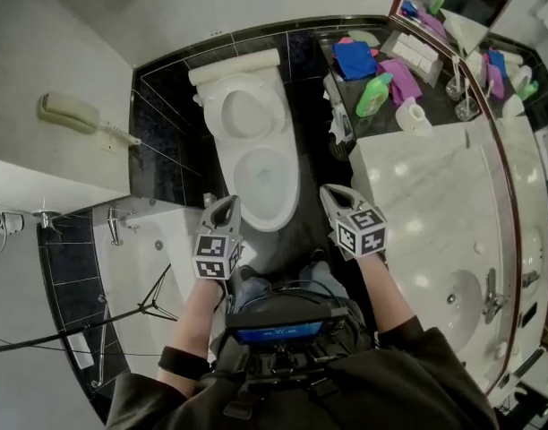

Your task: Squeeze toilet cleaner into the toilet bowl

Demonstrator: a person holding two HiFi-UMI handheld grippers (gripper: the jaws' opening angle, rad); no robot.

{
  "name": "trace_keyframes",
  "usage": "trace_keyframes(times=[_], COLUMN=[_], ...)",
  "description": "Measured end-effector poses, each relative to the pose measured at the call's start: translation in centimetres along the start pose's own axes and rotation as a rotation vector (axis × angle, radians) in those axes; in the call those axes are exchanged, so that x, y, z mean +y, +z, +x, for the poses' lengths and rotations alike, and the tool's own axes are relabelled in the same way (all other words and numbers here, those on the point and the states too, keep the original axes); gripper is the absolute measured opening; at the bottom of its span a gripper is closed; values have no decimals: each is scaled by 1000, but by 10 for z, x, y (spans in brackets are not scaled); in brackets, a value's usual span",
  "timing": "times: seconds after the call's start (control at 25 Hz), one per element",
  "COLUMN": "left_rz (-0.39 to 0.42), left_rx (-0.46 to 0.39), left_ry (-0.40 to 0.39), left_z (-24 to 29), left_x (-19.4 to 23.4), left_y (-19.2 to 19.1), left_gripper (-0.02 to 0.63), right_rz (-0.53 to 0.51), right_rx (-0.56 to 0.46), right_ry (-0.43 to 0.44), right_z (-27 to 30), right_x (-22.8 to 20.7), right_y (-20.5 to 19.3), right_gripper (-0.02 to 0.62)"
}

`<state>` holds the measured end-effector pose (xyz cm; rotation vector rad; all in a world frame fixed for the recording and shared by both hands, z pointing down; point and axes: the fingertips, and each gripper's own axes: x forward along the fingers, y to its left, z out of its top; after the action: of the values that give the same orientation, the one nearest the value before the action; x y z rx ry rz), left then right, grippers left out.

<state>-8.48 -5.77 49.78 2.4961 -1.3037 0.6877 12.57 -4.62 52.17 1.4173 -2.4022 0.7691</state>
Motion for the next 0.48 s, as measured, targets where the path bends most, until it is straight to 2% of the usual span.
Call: trace_keyframes(times=[0.24, 0.48], left_rz=[-38, -69], left_rx=[5, -3], left_ry=[51, 84], left_z=[-41, -70], left_x=[47, 73], left_y=[-29, -45], left_gripper=[6, 6], right_rz=[-20, -45], right_rx=[21, 45], right_ry=[42, 63], right_z=[28, 40], right_x=[57, 91], right_y=[-3, -6], right_gripper=[3, 3])
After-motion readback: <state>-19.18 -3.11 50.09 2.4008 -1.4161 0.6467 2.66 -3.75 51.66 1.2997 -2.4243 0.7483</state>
